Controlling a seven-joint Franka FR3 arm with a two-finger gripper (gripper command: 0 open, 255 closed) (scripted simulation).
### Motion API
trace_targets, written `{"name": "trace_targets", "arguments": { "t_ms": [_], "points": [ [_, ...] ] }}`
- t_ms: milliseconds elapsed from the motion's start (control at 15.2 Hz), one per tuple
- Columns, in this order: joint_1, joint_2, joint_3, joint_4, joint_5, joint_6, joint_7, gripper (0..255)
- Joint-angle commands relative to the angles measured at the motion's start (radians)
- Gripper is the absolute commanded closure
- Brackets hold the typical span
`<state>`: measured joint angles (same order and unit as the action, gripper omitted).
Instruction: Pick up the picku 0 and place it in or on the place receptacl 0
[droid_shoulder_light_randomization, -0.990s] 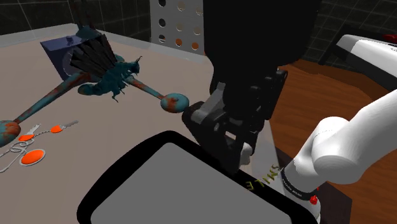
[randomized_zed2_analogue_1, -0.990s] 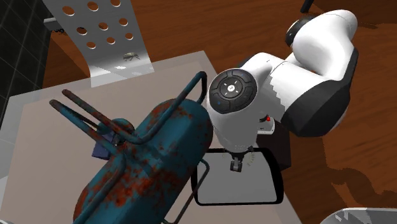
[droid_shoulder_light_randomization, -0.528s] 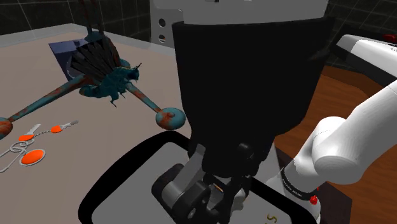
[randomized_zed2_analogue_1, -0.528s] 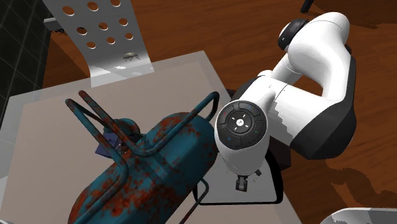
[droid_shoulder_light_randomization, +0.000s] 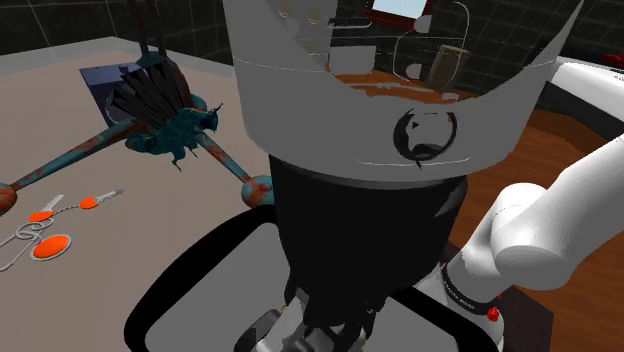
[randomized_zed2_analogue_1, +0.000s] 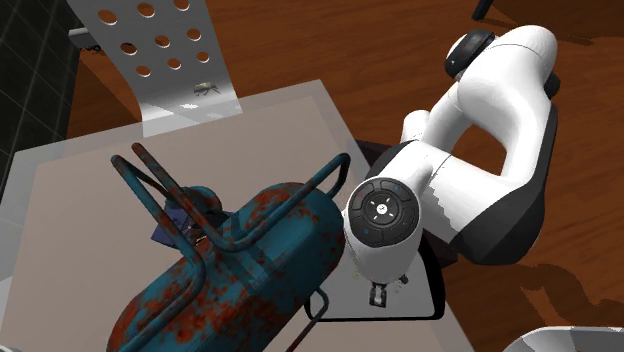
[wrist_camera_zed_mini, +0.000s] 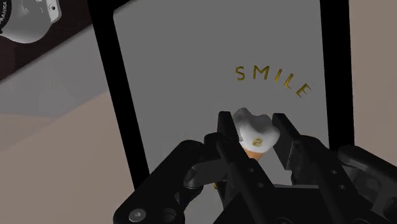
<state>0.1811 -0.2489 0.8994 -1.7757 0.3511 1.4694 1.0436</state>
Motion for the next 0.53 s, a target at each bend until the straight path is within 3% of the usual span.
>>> {"name": "trace_targets", "arguments": {
  "t_ms": [0,462],
  "points": [
    [-0.007,0.022,0.004,-0.045,-0.001,0.011,0.001,255],
    [0.003,0.025,-0.004,-0.045,-0.004,0.012,0.003,255]
  ]
}}
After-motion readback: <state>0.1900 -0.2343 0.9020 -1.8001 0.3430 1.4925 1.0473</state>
